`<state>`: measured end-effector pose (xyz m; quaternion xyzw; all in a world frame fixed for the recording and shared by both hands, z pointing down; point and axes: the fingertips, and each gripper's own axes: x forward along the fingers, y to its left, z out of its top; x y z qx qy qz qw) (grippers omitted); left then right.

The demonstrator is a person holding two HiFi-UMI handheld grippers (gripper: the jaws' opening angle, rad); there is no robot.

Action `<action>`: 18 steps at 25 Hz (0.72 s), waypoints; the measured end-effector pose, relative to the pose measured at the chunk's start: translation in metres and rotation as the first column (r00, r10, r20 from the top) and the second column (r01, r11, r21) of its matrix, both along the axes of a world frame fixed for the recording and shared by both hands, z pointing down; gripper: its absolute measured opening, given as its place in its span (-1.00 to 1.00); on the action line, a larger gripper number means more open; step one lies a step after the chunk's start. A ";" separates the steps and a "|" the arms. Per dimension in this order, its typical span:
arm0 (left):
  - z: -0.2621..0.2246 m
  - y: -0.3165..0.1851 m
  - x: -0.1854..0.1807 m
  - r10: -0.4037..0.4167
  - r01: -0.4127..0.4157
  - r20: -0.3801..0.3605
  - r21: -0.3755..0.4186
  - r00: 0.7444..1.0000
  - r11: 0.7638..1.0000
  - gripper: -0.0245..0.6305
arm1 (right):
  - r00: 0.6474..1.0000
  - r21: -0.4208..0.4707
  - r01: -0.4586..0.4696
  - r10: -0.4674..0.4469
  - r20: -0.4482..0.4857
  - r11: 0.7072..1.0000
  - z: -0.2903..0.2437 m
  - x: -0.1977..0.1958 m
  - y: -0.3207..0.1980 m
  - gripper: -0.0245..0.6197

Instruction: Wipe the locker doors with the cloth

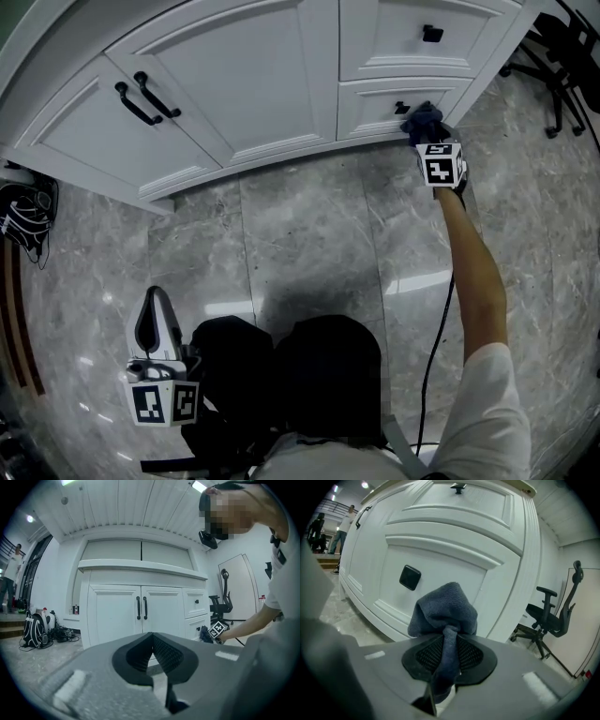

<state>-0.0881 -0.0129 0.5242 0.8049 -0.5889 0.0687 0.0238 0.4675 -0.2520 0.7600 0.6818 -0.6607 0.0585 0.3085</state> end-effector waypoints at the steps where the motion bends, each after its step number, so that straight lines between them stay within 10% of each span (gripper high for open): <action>1: 0.001 -0.001 -0.001 -0.001 0.001 0.000 -0.002 1.000 1.000 -0.92 | 1.000 0.005 -0.001 0.001 0.007 1.000 0.001 -0.004 0.000 -0.71; 18: 0.007 0.003 -0.022 -0.019 0.019 -0.040 -0.001 0.999 1.000 -0.92 | 0.979 0.024 0.169 -0.171 0.109 0.985 0.011 -0.161 -0.006 -0.71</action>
